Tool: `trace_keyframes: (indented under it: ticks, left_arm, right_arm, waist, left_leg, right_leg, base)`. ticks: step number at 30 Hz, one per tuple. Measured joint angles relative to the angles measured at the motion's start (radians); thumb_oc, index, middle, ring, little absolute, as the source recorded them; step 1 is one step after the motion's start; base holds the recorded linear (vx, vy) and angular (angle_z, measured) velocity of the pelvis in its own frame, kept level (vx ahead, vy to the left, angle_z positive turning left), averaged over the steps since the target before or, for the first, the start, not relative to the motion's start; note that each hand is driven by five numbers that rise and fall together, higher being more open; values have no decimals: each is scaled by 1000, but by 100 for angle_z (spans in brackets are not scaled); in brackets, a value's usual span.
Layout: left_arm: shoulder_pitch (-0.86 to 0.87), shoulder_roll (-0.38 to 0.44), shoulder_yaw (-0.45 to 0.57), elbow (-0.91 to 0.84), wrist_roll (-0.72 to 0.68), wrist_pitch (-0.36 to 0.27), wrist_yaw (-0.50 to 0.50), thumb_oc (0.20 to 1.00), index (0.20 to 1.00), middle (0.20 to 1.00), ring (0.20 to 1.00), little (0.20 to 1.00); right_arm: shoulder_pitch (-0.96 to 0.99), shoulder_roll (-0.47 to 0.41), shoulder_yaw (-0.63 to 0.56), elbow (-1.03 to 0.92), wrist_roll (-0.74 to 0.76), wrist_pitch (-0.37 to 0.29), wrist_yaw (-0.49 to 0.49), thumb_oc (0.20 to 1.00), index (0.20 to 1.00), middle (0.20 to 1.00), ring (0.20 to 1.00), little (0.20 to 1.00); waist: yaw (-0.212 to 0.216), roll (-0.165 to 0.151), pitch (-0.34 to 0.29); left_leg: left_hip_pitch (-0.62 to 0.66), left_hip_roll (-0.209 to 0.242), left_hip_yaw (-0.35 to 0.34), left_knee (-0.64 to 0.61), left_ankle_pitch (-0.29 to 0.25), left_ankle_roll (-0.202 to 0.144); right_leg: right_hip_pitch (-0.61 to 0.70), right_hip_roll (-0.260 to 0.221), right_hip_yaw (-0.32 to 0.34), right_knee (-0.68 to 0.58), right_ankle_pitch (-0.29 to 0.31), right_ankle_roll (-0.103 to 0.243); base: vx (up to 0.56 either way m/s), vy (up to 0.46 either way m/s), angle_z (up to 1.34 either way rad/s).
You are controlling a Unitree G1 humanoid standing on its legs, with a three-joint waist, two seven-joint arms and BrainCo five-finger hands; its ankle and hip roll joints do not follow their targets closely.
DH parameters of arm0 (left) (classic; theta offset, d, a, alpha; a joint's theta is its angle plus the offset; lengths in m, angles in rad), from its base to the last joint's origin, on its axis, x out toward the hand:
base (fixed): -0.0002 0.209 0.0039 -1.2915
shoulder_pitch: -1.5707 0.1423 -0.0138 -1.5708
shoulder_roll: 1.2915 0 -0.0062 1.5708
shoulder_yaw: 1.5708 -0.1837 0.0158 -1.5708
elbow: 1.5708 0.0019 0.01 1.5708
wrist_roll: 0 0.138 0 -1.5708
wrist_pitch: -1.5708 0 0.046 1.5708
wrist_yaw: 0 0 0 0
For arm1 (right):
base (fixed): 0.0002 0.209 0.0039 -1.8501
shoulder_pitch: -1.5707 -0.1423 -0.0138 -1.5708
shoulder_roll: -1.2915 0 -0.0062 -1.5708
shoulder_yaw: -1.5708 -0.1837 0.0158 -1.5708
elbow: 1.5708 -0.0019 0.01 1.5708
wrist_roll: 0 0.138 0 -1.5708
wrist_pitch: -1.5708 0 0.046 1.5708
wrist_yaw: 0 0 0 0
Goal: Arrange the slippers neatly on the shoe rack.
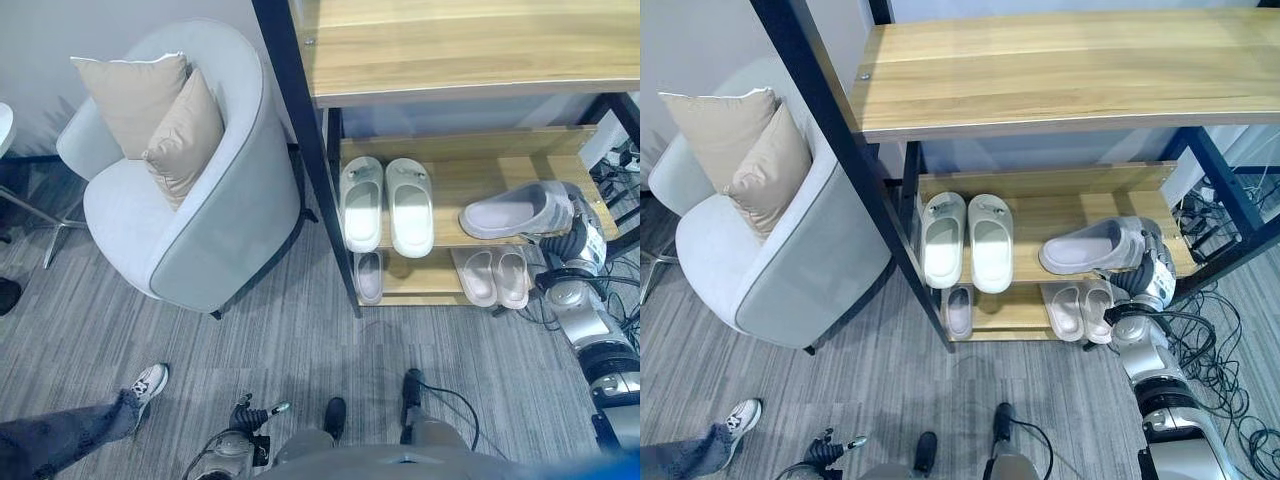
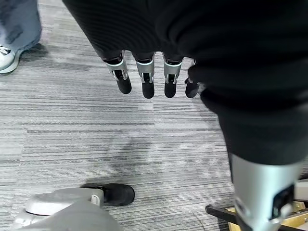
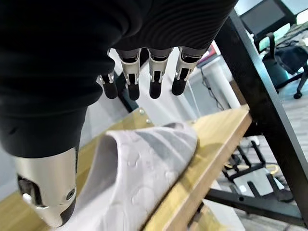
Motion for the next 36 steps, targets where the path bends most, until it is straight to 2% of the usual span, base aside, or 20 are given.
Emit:
trace_keyframes:
  ticks: [6, 13, 17, 21, 27, 30, 34, 36]
  left_arm:
    - [0, 0, -1, 0, -2, 0, 1, 1000, 1000, 1000, 1000, 1000]
    - [-22, -2, -1, 0, -9, -1, 11, 1000, 1000, 1000, 1000, 1000]
    - [-28, -2, -1, -1, -10, -5, 22, 1000, 1000, 1000, 1000, 1000]
    - [-46, -7, -1, -1, -47, -4, 27, 1000, 1000, 1000, 1000, 1000]
    - [-92, -7, -1, -3, -48, -7, 28, 1000, 1000, 1000, 1000, 1000]
    - [-118, -3, -1, -7, -50, -9, 32, 1000, 1000, 1000, 1000, 1000]
    - [-130, -2, -1, -6, -54, -9, 50, 1000, 1000, 1000, 1000, 1000]
    - [-141, -2, -1, -6, -72, -9, 50, 1000, 1000, 1000, 1000, 1000]
  right_arm:
    - [-10, 0, 1, 2, 30, 0, -9, 1000, 1000, 1000, 1000, 1000]
    - [-47, 0, -6, 15, 75, -1, -60, 1000, 1000, 1000, 1000, 1000]
    - [-72, 0, -13, 7, 89, -1, -88, 1000, 1000, 1000, 1000, 1000]
    - [-87, 0, -40, -151, 96, 3, -107, 1000, 1000, 1000, 1000, 1000]
    - [-106, 0, -45, -149, 95, 16, -135, 1000, 1000, 1000, 1000, 1000]
    - [-165, -2, -45, -147, 92, 34, -138, 1000, 1000, 1000, 1000, 1000]
    - [-169, -6, -44, -145, 68, 52, -141, 1000, 1000, 1000, 1000, 1000]
    - [-185, -6, -44, -143, 67, 56, -141, 1000, 1000, 1000, 1000, 1000]
  waist:
    - [9, 3, 2]
    - [9, 28, 36]
    - [8, 32, 51]
    - [5, 43, 63]
    - [4, 35, 90]
    - [4, 20, 104]
    - [5, 17, 108]
    - [4, 17, 130]
  left_leg:
    - [-16, 0, -3, 0, 0, 0]
    - [-28, 0, -8, 0, 0, -1]
    - [-34, -1, -7, 0, 0, -1]
    - [-55, 0, -4, 0, 2, -2]
    - [-62, -2, -6, 0, 2, -2]
    - [-86, -2, 2, 1, 3, -3]
    - [-99, -4, 3, 1, 3, -3]
    - [-98, -4, 7, 1, 3, -3]
  right_leg:
    - [-14, 0, 0, 0, 1, -1]
    - [-25, -1, -2, 0, 1, -2]
    - [-31, -1, -3, 0, 1, -1]
    - [-54, 1, -1, 0, 6, -5]
    - [-59, 3, -1, 0, 7, -4]
    - [-87, 3, 1, 2, 12, -4]
    - [-100, 3, 1, 4, 13, -4]
    - [-100, 3, 6, 5, 15, -3]
  base:
    - [0, 0, 0]
    - [1, -1, 1]
    - [-1, 0, 1]
    - [-11, -3, -2]
    - [-19, -4, 0]
    - [-27, -3, -5]
    - [-4, 1, -1]
    - [-16, 8, -6]
